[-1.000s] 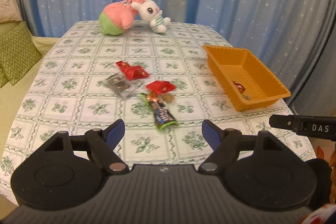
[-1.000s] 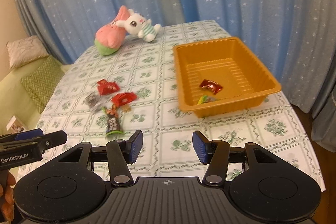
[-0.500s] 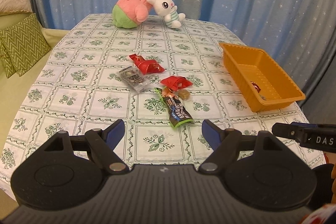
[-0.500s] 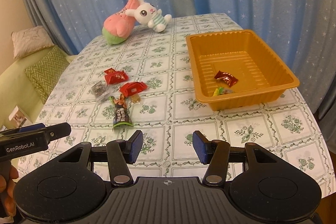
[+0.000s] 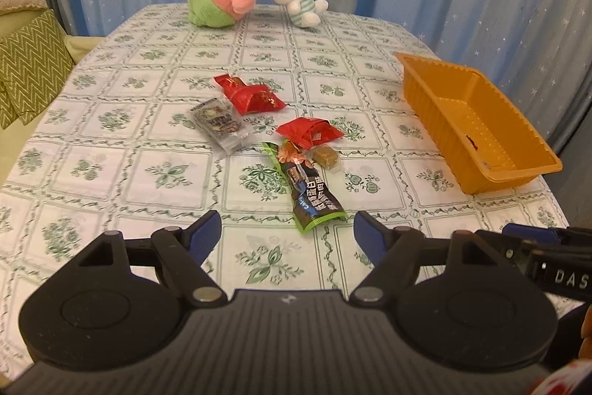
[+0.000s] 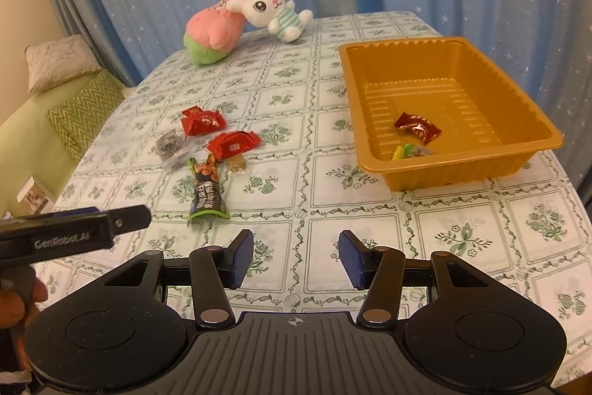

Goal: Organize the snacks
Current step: 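Withdraw both tools from the tray back above the remaining candies, then grasp the dark chocolate bar with the left tool while the right tool grasps the caramel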

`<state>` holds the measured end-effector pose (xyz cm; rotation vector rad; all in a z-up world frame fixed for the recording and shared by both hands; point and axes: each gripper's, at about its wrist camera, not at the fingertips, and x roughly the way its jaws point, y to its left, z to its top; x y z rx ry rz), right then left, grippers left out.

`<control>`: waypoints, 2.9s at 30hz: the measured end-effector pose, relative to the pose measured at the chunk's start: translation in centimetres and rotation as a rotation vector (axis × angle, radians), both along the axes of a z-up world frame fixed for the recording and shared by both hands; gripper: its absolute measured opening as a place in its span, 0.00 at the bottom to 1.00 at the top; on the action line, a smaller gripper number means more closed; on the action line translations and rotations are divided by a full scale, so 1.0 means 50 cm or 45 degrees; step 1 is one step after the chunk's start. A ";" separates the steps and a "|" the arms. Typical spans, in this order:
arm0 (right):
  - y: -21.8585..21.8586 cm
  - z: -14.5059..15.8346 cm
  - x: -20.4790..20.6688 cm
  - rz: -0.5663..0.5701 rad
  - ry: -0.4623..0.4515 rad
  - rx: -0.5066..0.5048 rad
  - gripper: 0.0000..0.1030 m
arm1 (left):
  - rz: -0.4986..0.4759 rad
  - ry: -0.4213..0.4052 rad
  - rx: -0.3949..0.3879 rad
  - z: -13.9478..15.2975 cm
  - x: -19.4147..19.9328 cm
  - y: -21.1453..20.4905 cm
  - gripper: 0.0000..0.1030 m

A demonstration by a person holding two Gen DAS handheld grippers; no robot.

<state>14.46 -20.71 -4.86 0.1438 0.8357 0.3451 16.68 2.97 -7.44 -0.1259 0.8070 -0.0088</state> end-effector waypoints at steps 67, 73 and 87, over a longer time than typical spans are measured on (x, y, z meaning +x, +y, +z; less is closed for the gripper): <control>0.168 -0.113 0.198 0.249 -0.129 -0.163 0.21 | -0.091 0.003 0.201 -0.117 0.146 0.031 0.26; 0.136 -0.095 0.164 0.200 -0.114 -0.134 0.21 | -0.089 0.004 0.209 -0.094 0.123 0.012 0.26; 0.066 0.000 0.055 0.075 -0.156 -0.106 0.21 | -0.100 -0.056 0.120 0.014 0.015 -0.055 0.26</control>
